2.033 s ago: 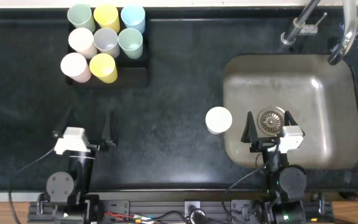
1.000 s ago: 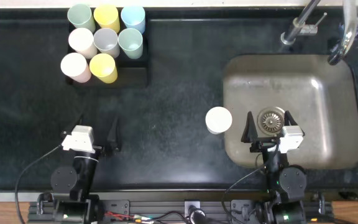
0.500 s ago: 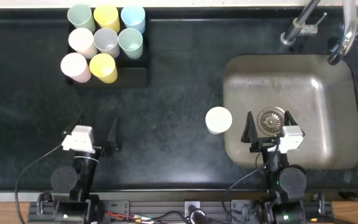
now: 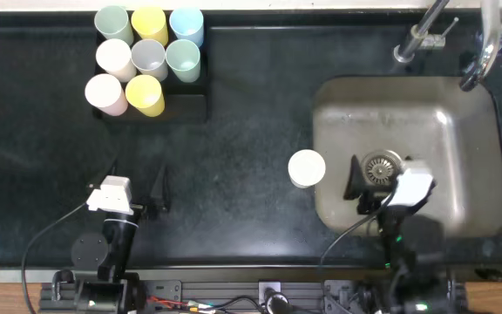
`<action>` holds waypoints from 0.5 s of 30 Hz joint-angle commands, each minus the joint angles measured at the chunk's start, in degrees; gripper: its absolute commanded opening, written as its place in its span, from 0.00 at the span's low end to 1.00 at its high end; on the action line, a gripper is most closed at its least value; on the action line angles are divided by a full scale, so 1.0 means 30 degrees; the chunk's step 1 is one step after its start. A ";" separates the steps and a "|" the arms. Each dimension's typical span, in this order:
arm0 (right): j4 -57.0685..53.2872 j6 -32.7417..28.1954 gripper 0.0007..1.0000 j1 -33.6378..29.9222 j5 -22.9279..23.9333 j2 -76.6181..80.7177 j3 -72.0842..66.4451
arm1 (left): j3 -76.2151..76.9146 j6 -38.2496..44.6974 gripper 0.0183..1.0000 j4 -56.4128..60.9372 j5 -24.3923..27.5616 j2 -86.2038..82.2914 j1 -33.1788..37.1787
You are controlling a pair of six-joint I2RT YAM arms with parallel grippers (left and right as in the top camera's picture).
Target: Store Cups
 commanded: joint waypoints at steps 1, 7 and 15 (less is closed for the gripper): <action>-0.5676 0.1355 1.00 -0.0036 -0.0386 0.5013 0.7745 | -0.0015 -0.0153 1.00 -0.0066 0.0342 -0.0153 0.0102; -1.2386 0.0000 1.00 -0.0036 -0.2943 1.2087 1.3857 | -0.0015 -0.0153 1.00 -0.0058 0.0342 -0.0153 0.0102; -1.4666 -0.0947 1.00 -0.0007 -0.5763 1.9088 1.5183 | -0.0015 -0.0153 1.00 -0.0066 0.0342 -0.0153 0.0102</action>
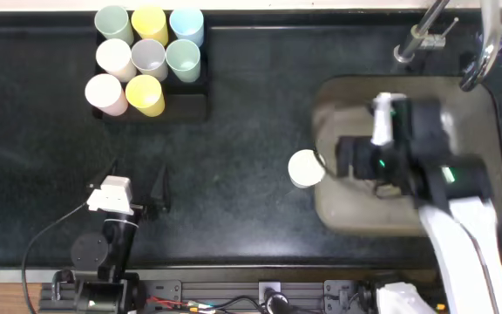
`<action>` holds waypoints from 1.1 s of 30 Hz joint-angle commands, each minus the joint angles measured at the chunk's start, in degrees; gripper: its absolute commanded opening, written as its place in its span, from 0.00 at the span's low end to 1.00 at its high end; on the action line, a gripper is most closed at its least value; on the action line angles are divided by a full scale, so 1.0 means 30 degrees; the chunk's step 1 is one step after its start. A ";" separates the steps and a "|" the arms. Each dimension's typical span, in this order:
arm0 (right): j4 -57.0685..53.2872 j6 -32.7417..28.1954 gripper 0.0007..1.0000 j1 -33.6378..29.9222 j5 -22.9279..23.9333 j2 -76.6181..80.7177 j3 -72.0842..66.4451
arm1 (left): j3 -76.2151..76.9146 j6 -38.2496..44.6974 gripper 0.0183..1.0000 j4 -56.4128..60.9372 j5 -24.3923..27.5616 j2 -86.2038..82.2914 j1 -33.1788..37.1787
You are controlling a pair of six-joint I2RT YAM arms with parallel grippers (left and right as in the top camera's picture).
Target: Store Cups
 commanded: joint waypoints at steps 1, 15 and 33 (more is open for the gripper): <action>-0.0204 -0.0765 1.00 0.0007 -0.1814 0.2514 0.0627 | -0.0015 -0.0146 1.00 -0.0080 0.0240 -0.0153 0.0102; -0.0080 -0.0750 0.89 0.1188 -0.1734 0.7169 0.0627 | -0.0015 -0.0146 1.00 -0.0080 0.0240 -0.0153 0.0102; 0.1734 -0.0612 0.04 0.2907 -0.3198 0.7905 0.1115 | -0.0015 -0.0138 1.00 -0.0087 0.0240 -0.0153 0.0102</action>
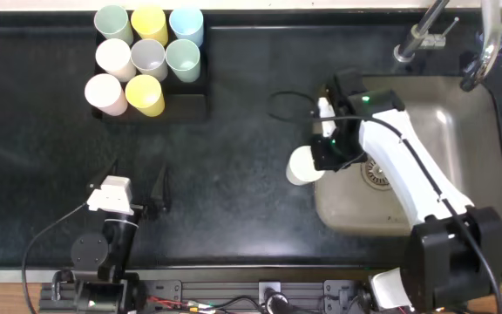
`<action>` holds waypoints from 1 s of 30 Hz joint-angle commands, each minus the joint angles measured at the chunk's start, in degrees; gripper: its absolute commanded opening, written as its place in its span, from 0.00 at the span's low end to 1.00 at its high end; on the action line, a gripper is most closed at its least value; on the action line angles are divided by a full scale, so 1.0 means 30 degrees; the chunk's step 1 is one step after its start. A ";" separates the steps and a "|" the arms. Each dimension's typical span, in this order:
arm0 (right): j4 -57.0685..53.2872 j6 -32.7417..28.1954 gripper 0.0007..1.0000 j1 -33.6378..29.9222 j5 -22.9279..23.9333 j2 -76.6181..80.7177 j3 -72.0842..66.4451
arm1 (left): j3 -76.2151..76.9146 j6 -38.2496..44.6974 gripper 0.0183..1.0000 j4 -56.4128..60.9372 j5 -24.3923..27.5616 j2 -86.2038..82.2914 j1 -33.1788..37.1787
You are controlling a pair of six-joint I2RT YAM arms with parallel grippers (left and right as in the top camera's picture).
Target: Store Cups
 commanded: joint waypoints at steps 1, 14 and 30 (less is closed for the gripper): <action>0.0634 0.0073 0.04 0.0947 -0.1581 -0.0124 0.1457 | -0.0015 -0.0153 1.00 -0.0087 0.0197 -0.0153 0.0102; 0.0816 0.0831 0.04 0.3861 -0.0532 0.2317 1.4214 | -0.0015 -0.0146 1.00 -0.0087 0.0197 -0.0153 0.0102; -0.0801 0.2331 0.04 0.6674 0.1698 0.9289 1.8790 | -0.0015 -0.0153 1.00 -0.0087 0.0197 -0.0153 0.0102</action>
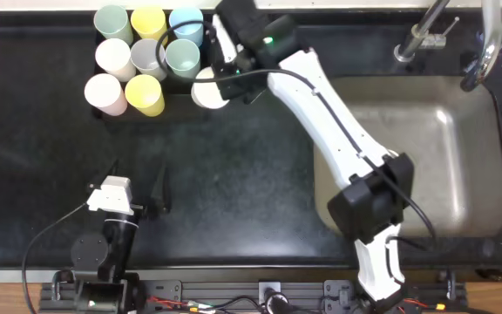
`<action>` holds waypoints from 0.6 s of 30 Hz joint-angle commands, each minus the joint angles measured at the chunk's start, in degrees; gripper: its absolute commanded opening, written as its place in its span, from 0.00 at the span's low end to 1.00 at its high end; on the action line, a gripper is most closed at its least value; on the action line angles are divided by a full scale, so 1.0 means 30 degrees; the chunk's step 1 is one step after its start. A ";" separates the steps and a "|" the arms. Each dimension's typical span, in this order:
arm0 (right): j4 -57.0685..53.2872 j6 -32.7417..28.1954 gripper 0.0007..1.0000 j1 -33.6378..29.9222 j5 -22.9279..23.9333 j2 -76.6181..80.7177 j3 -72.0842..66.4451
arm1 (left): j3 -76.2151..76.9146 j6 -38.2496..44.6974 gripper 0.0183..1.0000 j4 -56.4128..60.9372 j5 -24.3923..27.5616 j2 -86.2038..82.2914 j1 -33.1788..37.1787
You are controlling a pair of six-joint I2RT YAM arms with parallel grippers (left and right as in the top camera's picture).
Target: Store Cups
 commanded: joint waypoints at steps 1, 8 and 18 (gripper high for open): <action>0.0430 0.0648 0.04 0.0670 0.1093 0.0197 0.0729 | -0.0015 -0.0146 1.00 -0.0080 0.0197 -0.0153 0.0102; 0.1217 0.1224 0.04 0.1188 0.1093 0.1158 0.0707 | -0.0015 -0.0146 1.00 -0.0080 0.0197 -0.0153 0.0102; 0.2368 0.2747 0.04 0.1880 0.1734 0.2215 0.0707 | -0.0015 -0.0146 1.00 -0.0080 0.0189 -0.0153 0.0102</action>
